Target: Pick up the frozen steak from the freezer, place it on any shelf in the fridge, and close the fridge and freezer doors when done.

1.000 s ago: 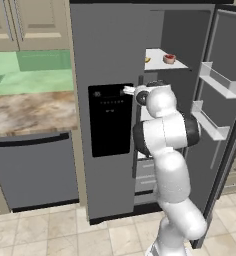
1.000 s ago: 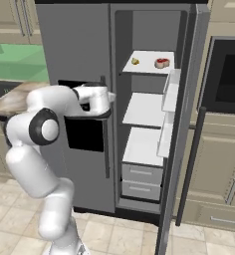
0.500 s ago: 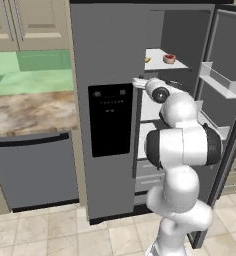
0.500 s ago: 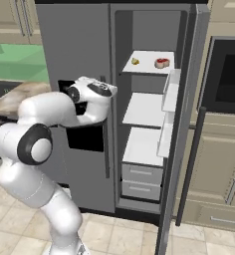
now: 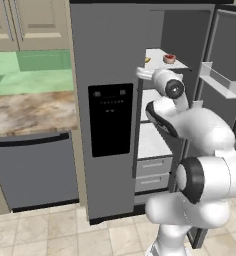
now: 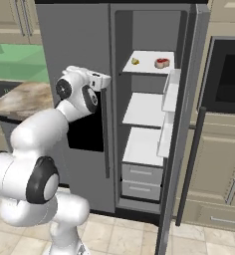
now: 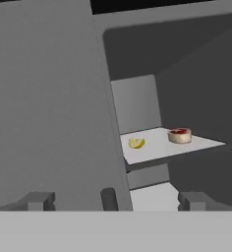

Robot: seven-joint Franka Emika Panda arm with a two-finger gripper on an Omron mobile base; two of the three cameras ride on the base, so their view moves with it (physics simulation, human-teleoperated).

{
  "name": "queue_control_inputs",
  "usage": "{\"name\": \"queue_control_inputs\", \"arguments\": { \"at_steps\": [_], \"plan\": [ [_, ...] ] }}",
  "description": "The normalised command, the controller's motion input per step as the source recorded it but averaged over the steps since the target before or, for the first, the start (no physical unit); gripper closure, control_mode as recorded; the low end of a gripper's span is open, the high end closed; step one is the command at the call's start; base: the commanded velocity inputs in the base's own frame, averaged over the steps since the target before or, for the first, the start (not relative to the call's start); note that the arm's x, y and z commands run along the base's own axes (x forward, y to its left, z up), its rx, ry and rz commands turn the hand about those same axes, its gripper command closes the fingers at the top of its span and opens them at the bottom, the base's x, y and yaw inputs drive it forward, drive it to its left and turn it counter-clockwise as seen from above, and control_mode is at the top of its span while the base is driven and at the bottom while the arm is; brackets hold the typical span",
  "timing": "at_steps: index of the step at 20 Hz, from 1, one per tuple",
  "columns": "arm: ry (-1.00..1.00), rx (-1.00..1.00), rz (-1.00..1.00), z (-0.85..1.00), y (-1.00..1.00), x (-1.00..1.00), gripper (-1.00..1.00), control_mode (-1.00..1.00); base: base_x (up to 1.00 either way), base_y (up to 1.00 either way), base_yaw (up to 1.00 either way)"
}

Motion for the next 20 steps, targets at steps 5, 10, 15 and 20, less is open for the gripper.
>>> {"name": "queue_control_inputs", "arguments": {
  "at_steps": [5,10,15,20],
  "plan": [
    [0.1,0.01,0.0,1.0,0.24,-1.0,-1.0,-1.0,0.0,0.0,0.0],
    [0.23,0.07,0.0,1.0,0.21,-1.0,-1.0,-1.0,0.0,0.0,0.0],
    [0.42,0.03,0.03,0.36,0.6,-1.0,-1.0,-1.0,0.0,0.0,0.0],
    [0.39,0.0,0.01,-0.68,0.66,-1.0,-1.0,-1.0,0.0,0.0,0.0]
  ]
}}
